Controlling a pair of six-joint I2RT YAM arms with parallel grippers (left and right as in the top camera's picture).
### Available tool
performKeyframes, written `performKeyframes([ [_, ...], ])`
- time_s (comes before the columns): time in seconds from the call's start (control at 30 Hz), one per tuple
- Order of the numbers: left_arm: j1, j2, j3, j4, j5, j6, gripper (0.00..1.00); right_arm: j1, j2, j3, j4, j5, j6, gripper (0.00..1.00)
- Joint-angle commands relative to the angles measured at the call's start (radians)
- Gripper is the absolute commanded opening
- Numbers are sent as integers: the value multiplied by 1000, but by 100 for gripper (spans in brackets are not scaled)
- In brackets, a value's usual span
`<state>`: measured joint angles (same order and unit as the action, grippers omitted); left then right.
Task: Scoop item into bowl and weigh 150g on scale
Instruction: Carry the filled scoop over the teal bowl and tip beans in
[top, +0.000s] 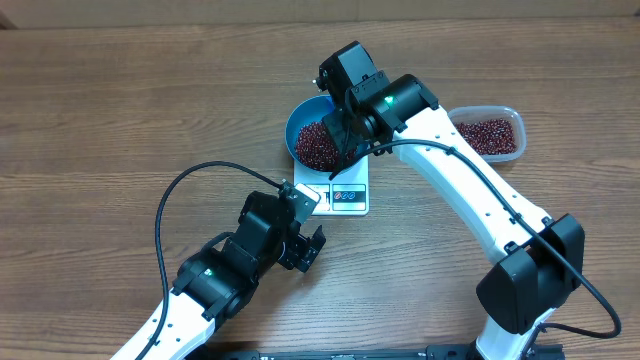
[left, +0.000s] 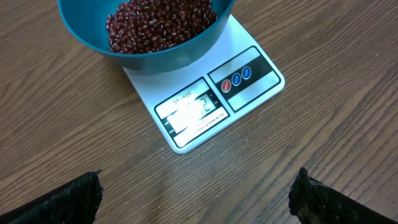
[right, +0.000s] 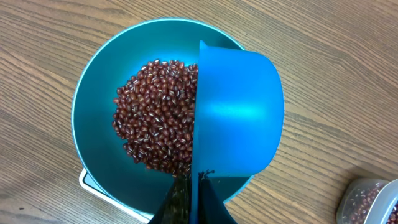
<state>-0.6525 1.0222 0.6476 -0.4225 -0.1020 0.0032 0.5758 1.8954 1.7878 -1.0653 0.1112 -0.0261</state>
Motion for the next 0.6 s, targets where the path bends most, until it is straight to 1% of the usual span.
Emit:
performKeyframes([
  [0.0, 4, 5, -7, 1, -9, -3, 100, -2, -39, 34, 5, 11, -3, 4],
  [0.57, 4, 5, -7, 1, -9, -3, 100, -2, -39, 34, 5, 1, 5, 4],
])
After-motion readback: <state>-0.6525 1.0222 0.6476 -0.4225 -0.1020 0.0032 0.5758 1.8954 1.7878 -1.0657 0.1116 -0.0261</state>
